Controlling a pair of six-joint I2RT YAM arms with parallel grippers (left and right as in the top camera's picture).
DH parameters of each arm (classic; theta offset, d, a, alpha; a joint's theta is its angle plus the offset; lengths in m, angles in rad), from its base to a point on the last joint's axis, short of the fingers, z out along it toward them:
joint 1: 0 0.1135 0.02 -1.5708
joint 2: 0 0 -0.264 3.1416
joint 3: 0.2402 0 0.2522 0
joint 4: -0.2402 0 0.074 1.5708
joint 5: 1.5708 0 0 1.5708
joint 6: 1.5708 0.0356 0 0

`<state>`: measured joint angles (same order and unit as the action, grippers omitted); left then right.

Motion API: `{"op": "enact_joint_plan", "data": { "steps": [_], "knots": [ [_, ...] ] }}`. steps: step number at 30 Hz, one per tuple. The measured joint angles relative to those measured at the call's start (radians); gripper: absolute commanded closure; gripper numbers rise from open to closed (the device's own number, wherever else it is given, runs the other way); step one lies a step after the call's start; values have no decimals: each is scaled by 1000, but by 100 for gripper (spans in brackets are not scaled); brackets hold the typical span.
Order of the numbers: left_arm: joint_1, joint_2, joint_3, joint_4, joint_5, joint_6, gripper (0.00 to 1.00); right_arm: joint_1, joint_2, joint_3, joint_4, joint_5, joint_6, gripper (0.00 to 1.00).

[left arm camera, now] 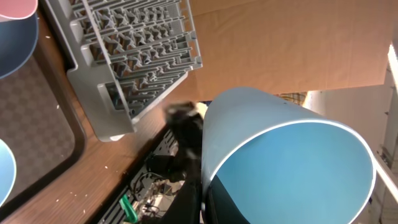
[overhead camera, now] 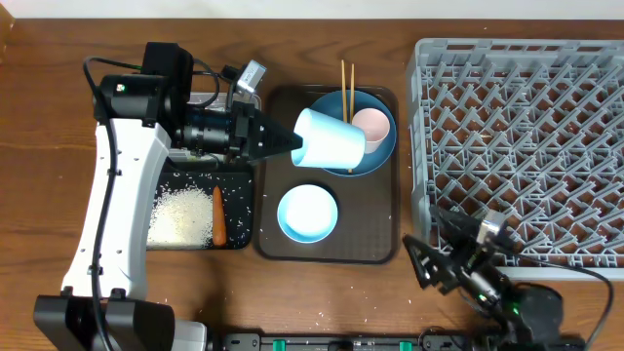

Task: Sort waste into correct bins and load items into the dishwasher rack
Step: 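Hold the cup out right while moving the right gripper toward it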

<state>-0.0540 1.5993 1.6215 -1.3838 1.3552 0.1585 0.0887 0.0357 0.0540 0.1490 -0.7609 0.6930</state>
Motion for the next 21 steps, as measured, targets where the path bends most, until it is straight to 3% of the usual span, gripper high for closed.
{"op": "enact_joint_plan", "data": {
  "steps": [4,10,21],
  "knots": [
    [0,0,0,-8,14,0,94,0,8,162,22,-124,90,1],
    [-8,0,0,-24,28,0,94,0,135,386,-163,-260,142,1],
    [-126,0,0,-26,30,2,94,0,497,436,-105,-351,269,1]
  ]
}}
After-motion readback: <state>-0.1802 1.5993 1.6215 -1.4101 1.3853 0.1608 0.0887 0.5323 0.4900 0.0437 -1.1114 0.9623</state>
